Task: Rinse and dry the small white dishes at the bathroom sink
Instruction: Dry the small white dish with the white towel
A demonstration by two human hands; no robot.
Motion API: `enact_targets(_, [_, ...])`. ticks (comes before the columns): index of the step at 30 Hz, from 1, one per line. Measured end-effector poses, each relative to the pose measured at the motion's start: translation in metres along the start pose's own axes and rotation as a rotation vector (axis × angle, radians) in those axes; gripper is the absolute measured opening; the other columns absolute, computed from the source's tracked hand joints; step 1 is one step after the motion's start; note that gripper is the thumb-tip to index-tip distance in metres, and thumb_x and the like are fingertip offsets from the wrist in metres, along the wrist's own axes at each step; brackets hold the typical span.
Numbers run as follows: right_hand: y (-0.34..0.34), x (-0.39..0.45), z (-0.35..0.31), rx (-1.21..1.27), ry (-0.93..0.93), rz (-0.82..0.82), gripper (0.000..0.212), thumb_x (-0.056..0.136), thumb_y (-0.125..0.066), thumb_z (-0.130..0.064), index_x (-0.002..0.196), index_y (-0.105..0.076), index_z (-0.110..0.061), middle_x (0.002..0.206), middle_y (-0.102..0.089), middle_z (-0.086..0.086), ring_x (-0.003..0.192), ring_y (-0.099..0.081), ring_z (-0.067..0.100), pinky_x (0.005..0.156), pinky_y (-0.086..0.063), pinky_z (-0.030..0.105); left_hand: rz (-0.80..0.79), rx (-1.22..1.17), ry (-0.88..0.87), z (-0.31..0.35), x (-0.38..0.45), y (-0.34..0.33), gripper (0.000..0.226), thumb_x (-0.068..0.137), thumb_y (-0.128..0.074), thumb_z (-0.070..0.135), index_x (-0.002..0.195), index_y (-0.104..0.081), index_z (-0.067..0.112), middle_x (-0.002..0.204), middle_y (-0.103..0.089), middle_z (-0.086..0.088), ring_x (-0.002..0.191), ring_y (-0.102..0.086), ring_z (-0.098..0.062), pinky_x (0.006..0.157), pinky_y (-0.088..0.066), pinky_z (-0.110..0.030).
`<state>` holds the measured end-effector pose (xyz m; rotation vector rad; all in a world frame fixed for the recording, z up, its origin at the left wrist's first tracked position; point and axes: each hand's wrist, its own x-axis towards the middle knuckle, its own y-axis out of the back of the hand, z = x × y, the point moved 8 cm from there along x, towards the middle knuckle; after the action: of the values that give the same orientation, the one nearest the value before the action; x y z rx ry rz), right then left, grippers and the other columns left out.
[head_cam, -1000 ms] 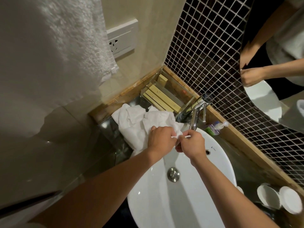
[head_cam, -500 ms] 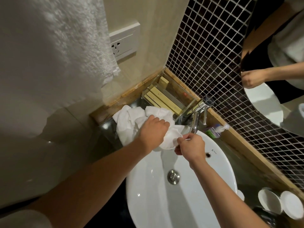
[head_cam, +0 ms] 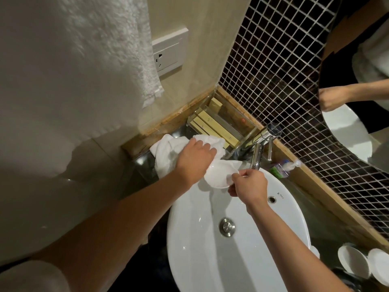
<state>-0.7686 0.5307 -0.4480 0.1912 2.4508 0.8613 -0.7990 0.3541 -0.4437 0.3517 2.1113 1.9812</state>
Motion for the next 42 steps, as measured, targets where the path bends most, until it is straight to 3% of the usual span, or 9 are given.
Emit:
enact_targets(4, [0.006,0.005,-0.003,0.031,0.005,0.013,0.010,0.085,-0.063,-0.003,0.078,-0.069,-0.001,0.052,-0.072,0.010,0.045,-0.073,0.023,0.061,-0.066,0.042,-0.011,-0.090,0.047,-0.025,-0.010,-0.008,0.039,0.085,-0.067,0.028,0.121,-0.055,0.022,0.112,-0.062,-0.008,0.101,-0.056,-0.025,0.095,-0.040,-0.039])
enact_targets(8, [0.010,0.004,-0.004,0.051,0.014,0.018,0.011,0.084,-0.061,-0.003,0.076,-0.067,-0.006,0.047,-0.070,0.004,0.047,-0.073,0.025,0.063,-0.066,0.044,0.171,-0.275,0.058,-0.029,-0.037,-0.013,0.042,0.071,-0.080,0.012,0.112,-0.072,0.014,0.104,-0.070,-0.017,0.093,-0.066,-0.035,0.084,-0.053,-0.049])
enact_targets(14, [0.009,0.004,-0.002,0.066,0.007,0.025,0.007,0.086,-0.062,-0.002,0.085,-0.069,-0.002,0.059,-0.073,0.010,0.047,-0.074,0.025,0.054,-0.063,0.036,0.047,-0.480,0.088,-0.038,-0.040,-0.043,0.063,0.077,-0.079,0.014,0.136,-0.056,0.015,0.124,-0.062,-0.021,0.108,-0.059,-0.038,0.078,-0.057,-0.047])
enact_targets(19, [0.006,0.003,-0.001,0.072,-0.016,0.019,0.008,0.087,-0.062,-0.003,0.089,-0.069,-0.002,0.066,-0.075,0.016,0.047,-0.074,0.025,0.055,-0.064,0.037,-0.185,-0.224,0.027,-0.032,-0.022,-0.079,0.067,0.089,-0.065,0.041,0.146,-0.033,0.029,0.140,-0.045,-0.010,0.124,-0.044,-0.027,0.107,-0.039,-0.040])
enact_targets(25, [0.005,0.009,-0.007,0.049,0.001,0.025,0.009,0.087,-0.061,-0.004,0.089,-0.069,0.000,0.062,-0.075,0.013,0.047,-0.074,0.025,0.066,-0.067,0.048,-0.105,-0.028,0.178,-0.067,-0.018,-0.076,0.076,0.071,-0.076,0.053,0.136,-0.044,0.029,0.124,-0.051,-0.007,0.112,-0.050,-0.025,0.086,-0.047,-0.036])
enact_targets(27, [0.003,0.010,-0.008,0.063,-0.001,0.021,0.008,0.087,-0.062,-0.004,0.090,-0.068,0.000,0.062,-0.075,0.013,0.048,-0.074,0.026,0.066,-0.067,0.049,-0.004,-0.010,0.172,-0.069,-0.022,-0.071,0.074,0.069,-0.072,0.057,0.134,-0.050,0.029,0.127,-0.056,-0.011,0.114,-0.050,-0.029,0.095,-0.042,-0.044])
enact_targets(29, [0.000,0.010,-0.009,0.077,0.000,0.020,0.006,0.087,-0.062,-0.003,0.088,-0.067,-0.001,0.061,-0.074,0.013,0.047,-0.074,0.027,0.065,-0.066,0.050,0.101,-0.048,0.147,-0.063,-0.024,-0.072,0.075,0.080,-0.053,0.057,0.145,-0.039,0.023,0.149,-0.041,-0.017,0.136,-0.035,-0.037,0.112,-0.024,-0.060])
enact_targets(32, [-0.004,0.011,-0.010,0.082,0.011,0.016,0.004,0.087,-0.063,-0.004,0.086,-0.066,-0.001,0.059,-0.074,0.012,0.047,-0.074,0.028,0.064,-0.066,0.049,0.134,-0.044,0.096,-0.049,-0.020,-0.080,0.075,0.091,-0.024,0.056,0.156,-0.008,0.022,0.165,-0.003,-0.011,0.149,-0.002,-0.038,0.114,-0.007,-0.066])
enact_targets(42, [-0.004,0.011,-0.006,0.068,0.009,0.024,0.006,0.086,-0.060,-0.001,0.086,-0.065,-0.002,0.064,-0.074,0.016,0.043,-0.072,0.023,0.042,-0.057,0.026,-0.098,-0.061,0.111,-0.054,-0.012,-0.123,0.072,0.090,-0.046,0.056,0.150,-0.014,0.032,0.164,-0.009,-0.007,0.147,-0.009,-0.037,0.109,-0.019,-0.066])
